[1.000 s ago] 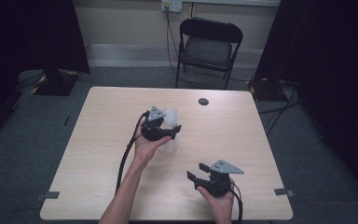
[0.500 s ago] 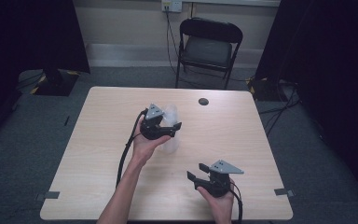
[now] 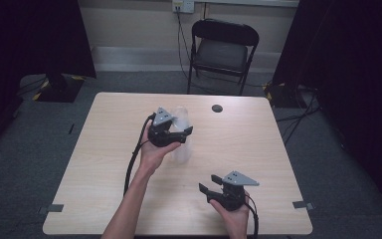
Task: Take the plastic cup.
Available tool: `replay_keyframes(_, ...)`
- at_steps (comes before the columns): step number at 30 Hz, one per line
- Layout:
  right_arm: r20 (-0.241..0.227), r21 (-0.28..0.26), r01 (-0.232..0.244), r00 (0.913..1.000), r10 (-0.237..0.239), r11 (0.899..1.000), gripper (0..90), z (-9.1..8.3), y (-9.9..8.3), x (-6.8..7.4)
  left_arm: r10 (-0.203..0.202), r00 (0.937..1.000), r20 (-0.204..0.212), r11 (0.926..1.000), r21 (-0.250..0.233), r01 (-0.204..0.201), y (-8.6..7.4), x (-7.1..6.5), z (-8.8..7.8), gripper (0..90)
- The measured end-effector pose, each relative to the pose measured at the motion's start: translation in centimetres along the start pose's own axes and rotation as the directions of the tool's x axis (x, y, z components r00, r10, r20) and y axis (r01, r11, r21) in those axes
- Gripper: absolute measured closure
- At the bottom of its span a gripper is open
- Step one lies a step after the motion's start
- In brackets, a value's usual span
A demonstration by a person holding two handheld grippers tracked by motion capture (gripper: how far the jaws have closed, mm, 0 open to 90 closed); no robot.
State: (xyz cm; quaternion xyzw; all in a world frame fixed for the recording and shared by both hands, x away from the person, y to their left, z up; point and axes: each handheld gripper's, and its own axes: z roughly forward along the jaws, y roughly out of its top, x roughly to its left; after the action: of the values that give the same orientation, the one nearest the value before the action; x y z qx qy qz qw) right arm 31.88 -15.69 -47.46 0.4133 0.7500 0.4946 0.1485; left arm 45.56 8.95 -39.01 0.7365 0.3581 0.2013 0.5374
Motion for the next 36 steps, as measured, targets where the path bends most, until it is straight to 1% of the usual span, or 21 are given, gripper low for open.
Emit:
replay_keyframes(4,0.0,-0.008,-0.007,1.0,0.007,1.0,38.7,-0.1,0.0,-0.1,0.0,1.0,-0.004,0.9999,-0.016,0.0,0.5,0.1,-0.3,30.7)
replay_keyframes(8,-0.001,-0.005,-0.008,1.0,0.008,1.0,38.6,0.1,0.0,-0.1,-0.014,0.9999,-0.003,0.999,-0.043,0.014,0.7,0.1,-0.5,30.8)
replay_keyframes(9,0.0,-0.004,-0.007,1.0,0.007,1.0,38.5,0.1,0.0,-0.1,-0.018,0.9998,-0.001,0.9985,-0.052,0.018,0.7,0.1,-0.5,30.8)
replay_keyframes(12,-0.001,-0.002,-0.005,1.0,0.005,1.0,38.5,0.1,0.0,-0.1,-0.015,0.9999,0.003,0.9977,-0.065,0.015,0.9,0.0,-0.7,30.8)
replay_keyframes(13,-0.002,-0.002,-0.008,1.0,0.008,1.0,38.6,0.1,0.0,-0.1,-0.022,0.9997,0.008,0.9973,-0.07,0.023,0.9,0.0,-0.7,30.8)
replay_keyframes(14,-0.001,-0.001,-0.007,1.0,0.007,1.0,38.5,0.1,0.0,-0.1,-0.012,0.9999,0.006,0.9972,-0.074,0.013,1.0,0.0,-0.8,30.9)
replay_keyframes(18,-0.001,-0.005,-0.005,1.0,0.005,1.0,38.6,0.1,-0.1,-0.1,-0.015,0.9999,0.006,0.996,-0.088,0.015,1.1,0.0,-1.1,30.9)
replay_keyframes(19,-0.002,-0.006,-0.006,1.0,0.006,1.0,38.8,0.0,-0.1,-0.2,-0.005,1.0,0.003,0.9961,-0.088,0.005,1.1,0.0,-1.2,30.9)
replay_keyframes(21,0.0,-0.007,-0.006,1.0,0.006,1.0,38.9,0.0,0.0,-0.2,-0.007,0.9999,0.011,0.9954,-0.096,0.008,1.1,-0.1,-1.5,30.9)
replay_keyframes(22,-0.001,-0.008,-0.005,1.0,0.005,1.0,38.9,0.0,0.0,-0.2,0.0,1.0,0.007,0.9952,-0.098,0.001,1.1,-0.2,-1.6,30.9)
replay_keyframes(25,-0.001,-0.006,-0.002,1.0,0.002,1.0,38.9,0.1,-0.1,-0.2,-0.007,0.9999,0.014,0.9919,-0.127,0.009,1.4,-0.1,-1.9,30.9)
replay_keyframes(26,-0.002,-0.004,-0.006,1.0,0.006,1.0,38.9,0.1,-0.1,-0.2,-0.006,1.0,0.005,0.9909,-0.134,0.006,1.4,-0.1,-2.0,30.9)
replay_keyframes(27,0.0,-0.002,-0.006,1.0,0.006,1.0,38.9,0.1,-0.1,-0.2,-0.003,1.0,0.002,0.991,-0.134,0.003,1.5,0.0,-2.1,30.9)
replay_keyframes(29,0.002,-0.006,-0.007,1.0,0.007,1.0,38.9,0.1,-0.1,-0.2,-0.019,0.9998,0.008,0.9917,-0.127,0.02,1.6,0.2,-2.3,30.9)
replay_keyframes(30,0.001,-0.007,-0.006,1.0,0.006,1.0,38.9,0.1,-0.1,-0.2,-0.016,0.9999,0.005,0.9905,-0.136,0.017,1.6,0.3,-2.5,30.9)
replay_keyframes(32,0.0,-0.009,-0.001,1.0,0.001,1.0,39.0,0.1,-0.1,-0.2,-0.009,0.9999,0.011,0.9902,-0.139,0.01,1.8,0.3,-2.8,30.9)
replay_keyframes(36,-0.001,-0.004,0.0,1.0,0.0,1.0,38.9,0.1,-0.1,-0.1,-0.006,1.0,0.004,0.9888,-0.149,0.006,2.0,0.3,-3.4,31.0)
